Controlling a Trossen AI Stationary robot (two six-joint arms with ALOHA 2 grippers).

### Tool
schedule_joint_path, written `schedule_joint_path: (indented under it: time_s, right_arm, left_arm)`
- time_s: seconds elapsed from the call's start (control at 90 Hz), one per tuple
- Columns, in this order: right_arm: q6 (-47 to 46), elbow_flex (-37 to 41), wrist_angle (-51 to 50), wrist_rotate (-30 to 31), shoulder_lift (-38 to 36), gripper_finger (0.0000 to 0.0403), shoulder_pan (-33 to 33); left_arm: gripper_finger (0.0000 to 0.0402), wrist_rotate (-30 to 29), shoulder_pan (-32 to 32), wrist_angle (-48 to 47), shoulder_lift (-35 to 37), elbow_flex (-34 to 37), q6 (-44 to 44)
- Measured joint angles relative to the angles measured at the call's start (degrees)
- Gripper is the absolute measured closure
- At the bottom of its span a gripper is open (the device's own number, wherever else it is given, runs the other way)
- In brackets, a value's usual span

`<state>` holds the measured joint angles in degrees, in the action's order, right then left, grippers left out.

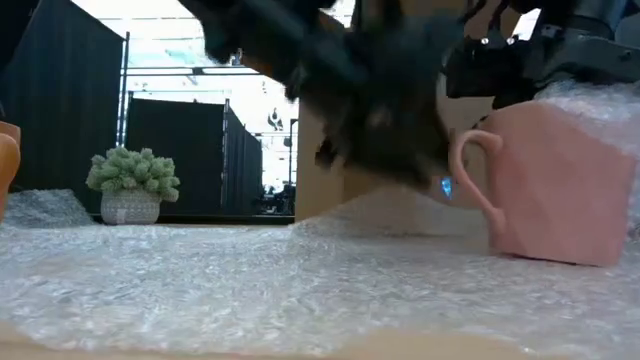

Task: Wrap mug
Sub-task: Wrap the pink mug with bubble wrap

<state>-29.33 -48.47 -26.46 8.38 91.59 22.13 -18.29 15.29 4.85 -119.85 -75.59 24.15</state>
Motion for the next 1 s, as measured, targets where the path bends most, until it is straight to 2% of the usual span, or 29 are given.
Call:
schedule_joint_path:
  time_s: [0.278, 0.556, 0.711, 1.0]
  right_arm:
    - [0.6, -1.8, -0.9, -0.6, 0.3, 0.0269, 0.0]
    - [3.7, -9.3, -9.3, -1.0, 0.5, 0.0170, 0.0]
    - [4.9, -12.5, -13.1, -1.0, 0.4, 0.0149, 0.0]
    - [5.3, -16.9, -22.9, -1.5, 0.3, 0.0145, 0.1]
  left_arm:
    - [0.0194, -0.6, 0.0, 0.5, 0.5, -0.3, 0.5]
    - [0.0194, -0.6, 0.0, 0.2, 0.8, -0.4, 0.5]
    - [0.0194, -0.6, 0.0, 0.1, 0.8, -0.4, 0.6]
    - [0.0194, -0.6, 0.0, 0.2, 0.8, -0.5, 0.5]
